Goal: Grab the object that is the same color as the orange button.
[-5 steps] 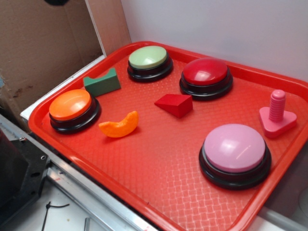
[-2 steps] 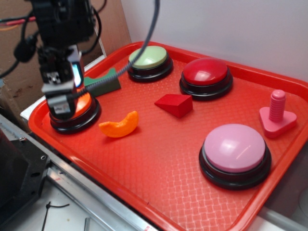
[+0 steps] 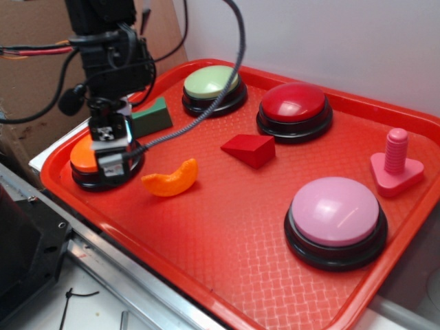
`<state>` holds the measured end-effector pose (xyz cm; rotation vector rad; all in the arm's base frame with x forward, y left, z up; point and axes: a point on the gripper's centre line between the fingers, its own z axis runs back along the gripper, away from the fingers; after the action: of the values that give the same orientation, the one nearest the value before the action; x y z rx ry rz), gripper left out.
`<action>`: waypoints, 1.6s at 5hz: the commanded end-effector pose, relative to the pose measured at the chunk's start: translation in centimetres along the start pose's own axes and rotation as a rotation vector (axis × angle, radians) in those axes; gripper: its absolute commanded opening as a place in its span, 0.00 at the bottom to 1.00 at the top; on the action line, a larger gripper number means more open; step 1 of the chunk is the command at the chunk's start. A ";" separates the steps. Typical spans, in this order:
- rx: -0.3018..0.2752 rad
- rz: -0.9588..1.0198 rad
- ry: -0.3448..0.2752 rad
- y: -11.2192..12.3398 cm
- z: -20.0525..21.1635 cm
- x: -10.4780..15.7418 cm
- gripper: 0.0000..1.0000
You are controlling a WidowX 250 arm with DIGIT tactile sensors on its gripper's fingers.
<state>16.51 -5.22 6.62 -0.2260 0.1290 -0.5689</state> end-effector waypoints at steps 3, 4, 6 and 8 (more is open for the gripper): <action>0.054 0.055 0.086 0.3 -6.0 2.3 1.00; 0.057 0.089 0.112 0.4 -6.1 2.0 0.00; 0.106 0.109 0.141 -0.7 -5.3 1.6 0.00; 0.159 0.210 -0.017 -4.5 0.2 1.8 0.00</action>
<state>15.91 -9.12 6.95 -0.0480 0.1312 -0.3645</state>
